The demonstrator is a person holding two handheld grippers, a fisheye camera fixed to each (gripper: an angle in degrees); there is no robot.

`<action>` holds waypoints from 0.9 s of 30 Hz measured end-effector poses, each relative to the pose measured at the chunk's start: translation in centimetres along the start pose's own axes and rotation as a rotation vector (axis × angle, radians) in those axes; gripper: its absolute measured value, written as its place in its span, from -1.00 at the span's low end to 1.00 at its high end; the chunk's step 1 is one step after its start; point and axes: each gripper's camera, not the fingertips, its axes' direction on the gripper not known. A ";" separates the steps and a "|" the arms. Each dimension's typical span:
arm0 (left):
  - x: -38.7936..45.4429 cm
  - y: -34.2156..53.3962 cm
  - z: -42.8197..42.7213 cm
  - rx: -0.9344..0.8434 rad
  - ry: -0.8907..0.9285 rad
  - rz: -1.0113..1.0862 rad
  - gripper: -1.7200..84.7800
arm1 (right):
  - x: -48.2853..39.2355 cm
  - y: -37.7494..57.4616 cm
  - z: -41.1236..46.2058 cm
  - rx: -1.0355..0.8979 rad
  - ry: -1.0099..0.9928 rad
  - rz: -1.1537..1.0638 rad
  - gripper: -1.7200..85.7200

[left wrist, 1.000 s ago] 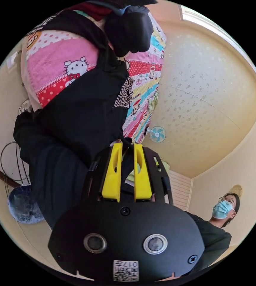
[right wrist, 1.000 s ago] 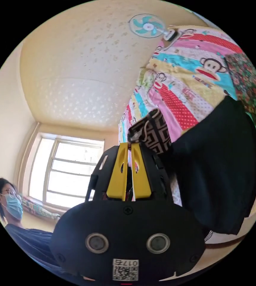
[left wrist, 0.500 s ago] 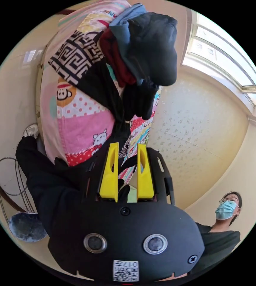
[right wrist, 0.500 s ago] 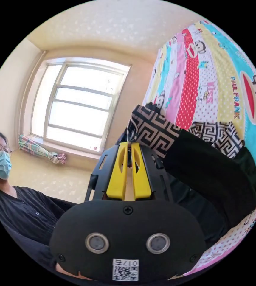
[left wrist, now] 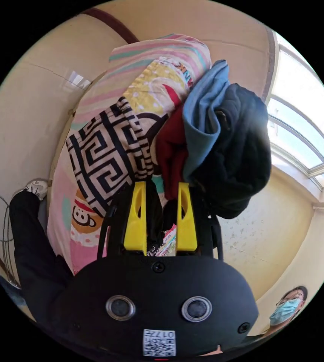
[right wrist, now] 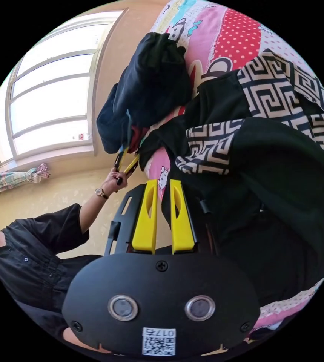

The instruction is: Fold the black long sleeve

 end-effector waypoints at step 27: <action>5.1 12.3 -8.7 -0.208 0.371 0.601 -0.98 | -0.2 -13.9 4.1 -0.119 0.468 -0.294 -0.90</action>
